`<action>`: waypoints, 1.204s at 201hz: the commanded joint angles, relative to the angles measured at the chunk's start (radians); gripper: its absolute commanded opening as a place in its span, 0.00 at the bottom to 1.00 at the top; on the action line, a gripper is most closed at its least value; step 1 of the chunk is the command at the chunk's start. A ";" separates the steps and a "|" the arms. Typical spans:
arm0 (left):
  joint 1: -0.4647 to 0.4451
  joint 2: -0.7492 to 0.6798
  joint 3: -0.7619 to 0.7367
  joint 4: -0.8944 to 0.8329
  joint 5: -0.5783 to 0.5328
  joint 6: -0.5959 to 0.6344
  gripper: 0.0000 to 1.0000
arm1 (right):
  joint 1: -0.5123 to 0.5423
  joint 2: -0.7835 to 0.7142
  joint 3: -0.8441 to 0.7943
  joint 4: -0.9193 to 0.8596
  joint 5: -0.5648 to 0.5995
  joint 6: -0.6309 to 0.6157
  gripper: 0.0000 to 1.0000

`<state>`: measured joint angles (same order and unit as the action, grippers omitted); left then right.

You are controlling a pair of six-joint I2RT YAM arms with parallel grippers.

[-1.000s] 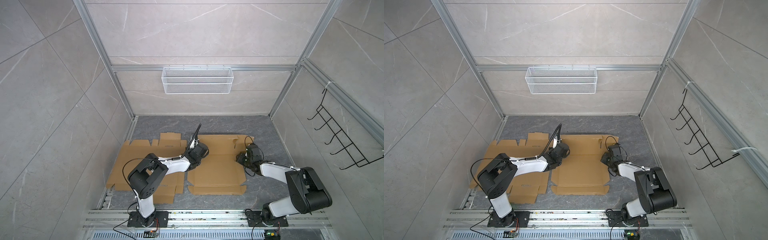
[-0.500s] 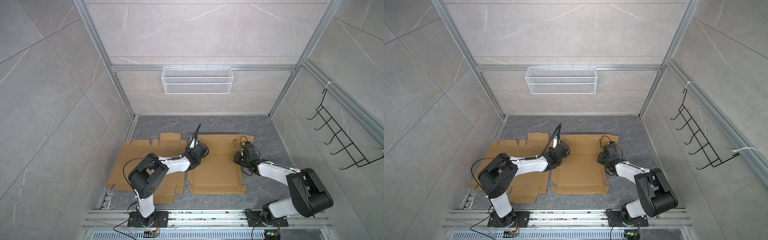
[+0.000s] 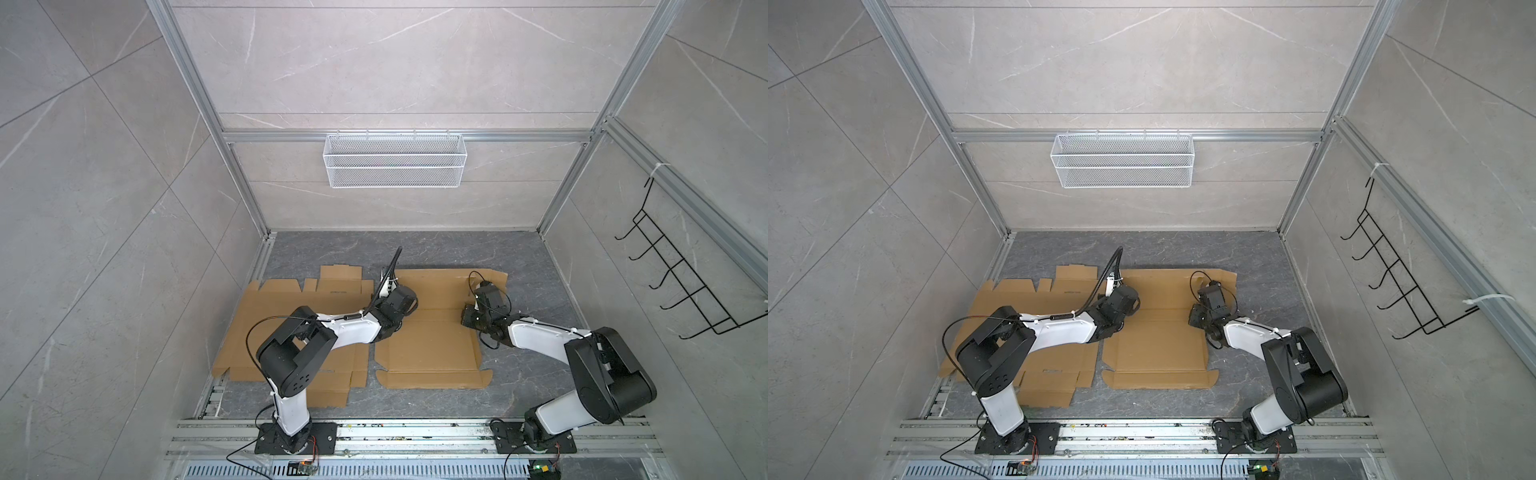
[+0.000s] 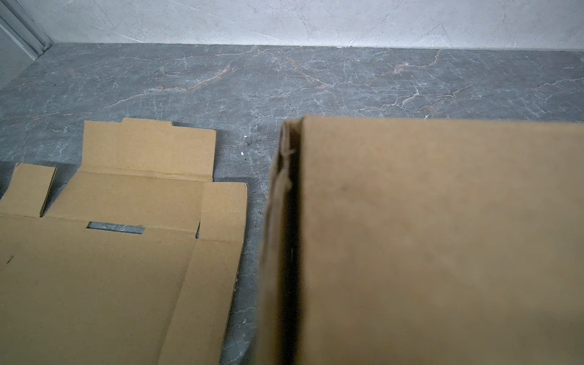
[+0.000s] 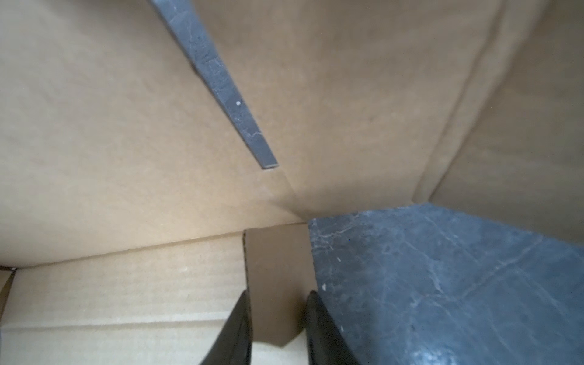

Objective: Fold the paper box

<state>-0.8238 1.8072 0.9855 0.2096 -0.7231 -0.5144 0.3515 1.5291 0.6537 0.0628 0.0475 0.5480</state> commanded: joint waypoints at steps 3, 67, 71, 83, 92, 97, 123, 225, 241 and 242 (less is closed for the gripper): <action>-0.002 0.020 -0.017 -0.041 0.035 -0.017 0.00 | 0.002 -0.029 0.044 -0.062 -0.037 -0.024 0.41; 0.009 -0.002 -0.041 -0.044 0.024 -0.032 0.00 | -0.126 -0.241 0.054 -0.397 -0.122 -0.030 0.57; 0.010 0.000 -0.041 -0.043 0.025 -0.035 0.00 | -0.126 -0.253 0.054 -0.413 -0.130 -0.029 0.56; 0.010 0.004 -0.042 -0.042 0.027 -0.036 0.00 | -0.123 -0.286 0.035 -0.432 -0.165 0.000 0.53; 0.011 0.004 -0.041 -0.043 0.028 -0.039 0.00 | -0.116 -0.299 0.006 -0.416 -0.201 0.045 0.46; 0.009 0.006 -0.042 -0.042 0.028 -0.039 0.00 | -0.110 -0.303 -0.011 -0.404 -0.217 0.071 0.42; 0.010 0.006 -0.044 -0.044 0.027 -0.041 0.00 | -0.098 -0.315 -0.117 -0.303 -0.228 0.184 0.25; 0.014 -0.005 -0.054 -0.041 0.028 -0.030 0.00 | -0.095 -0.094 -0.041 -0.414 -0.036 0.191 0.16; 0.017 -0.009 -0.052 -0.037 0.027 -0.017 0.00 | -0.097 -0.108 -0.024 -0.419 -0.079 0.163 0.16; 0.017 -0.009 -0.052 -0.036 0.027 -0.017 0.00 | -0.098 -0.113 -0.025 -0.417 -0.082 0.160 0.16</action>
<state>-0.8173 1.7996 0.9627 0.2363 -0.7265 -0.5343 0.2535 1.4055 0.6140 -0.2691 -0.0334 0.7517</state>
